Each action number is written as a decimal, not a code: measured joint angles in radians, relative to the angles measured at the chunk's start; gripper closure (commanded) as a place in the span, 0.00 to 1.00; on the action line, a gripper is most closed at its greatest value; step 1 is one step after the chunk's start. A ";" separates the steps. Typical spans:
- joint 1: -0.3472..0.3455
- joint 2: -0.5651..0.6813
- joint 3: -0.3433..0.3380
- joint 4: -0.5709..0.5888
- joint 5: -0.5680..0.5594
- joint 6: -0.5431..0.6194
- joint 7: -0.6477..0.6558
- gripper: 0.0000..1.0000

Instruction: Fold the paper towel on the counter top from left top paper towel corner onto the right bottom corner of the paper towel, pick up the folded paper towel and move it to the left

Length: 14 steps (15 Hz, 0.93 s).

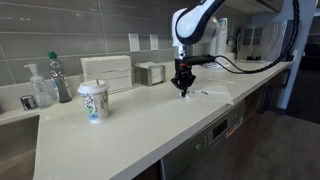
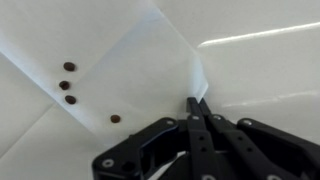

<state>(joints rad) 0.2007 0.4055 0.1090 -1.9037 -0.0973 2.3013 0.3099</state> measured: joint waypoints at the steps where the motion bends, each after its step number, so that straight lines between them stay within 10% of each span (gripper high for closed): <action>1: 0.001 0.000 -0.001 0.006 -0.004 0.000 -0.001 1.00; 14: 0.059 0.043 0.016 0.134 -0.004 0.000 -0.013 1.00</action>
<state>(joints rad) 0.2594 0.4484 0.1250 -1.7701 -0.1010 2.3013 0.2970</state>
